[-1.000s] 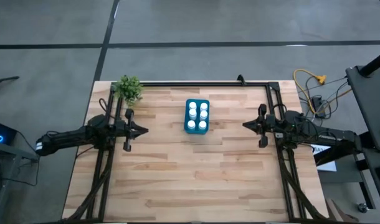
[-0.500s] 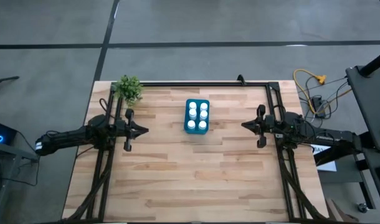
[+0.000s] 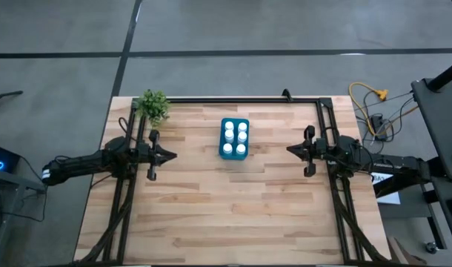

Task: Pick and place pill bottles into a basket
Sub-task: Return to Home Position

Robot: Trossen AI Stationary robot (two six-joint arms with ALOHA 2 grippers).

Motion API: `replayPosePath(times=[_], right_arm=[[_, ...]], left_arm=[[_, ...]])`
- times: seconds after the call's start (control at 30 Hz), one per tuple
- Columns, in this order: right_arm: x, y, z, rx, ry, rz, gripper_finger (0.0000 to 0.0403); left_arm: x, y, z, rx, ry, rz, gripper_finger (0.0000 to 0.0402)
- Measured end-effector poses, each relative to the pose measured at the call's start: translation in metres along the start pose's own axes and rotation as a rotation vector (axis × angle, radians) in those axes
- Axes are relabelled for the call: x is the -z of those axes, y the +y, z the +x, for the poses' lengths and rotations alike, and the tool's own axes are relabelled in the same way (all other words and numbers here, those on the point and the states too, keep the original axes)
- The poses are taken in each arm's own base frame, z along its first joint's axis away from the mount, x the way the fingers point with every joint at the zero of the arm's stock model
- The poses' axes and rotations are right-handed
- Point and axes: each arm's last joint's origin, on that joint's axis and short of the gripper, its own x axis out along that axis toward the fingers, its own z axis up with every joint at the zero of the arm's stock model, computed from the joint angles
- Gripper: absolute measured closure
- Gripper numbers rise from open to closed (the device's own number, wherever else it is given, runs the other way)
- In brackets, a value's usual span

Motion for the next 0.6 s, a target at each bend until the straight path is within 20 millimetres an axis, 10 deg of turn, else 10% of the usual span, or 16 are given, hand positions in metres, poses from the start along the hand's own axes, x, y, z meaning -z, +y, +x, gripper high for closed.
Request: replayPosePath(times=[0.6], right_arm=[[0.0026, 0.0001, 0.0005, -0.003, 0.028, 0.053, 0.0394]], left_arm=[[0.0020, -0.0003, 0.0017, 0.017, 0.024, -0.028, 0.0394]])
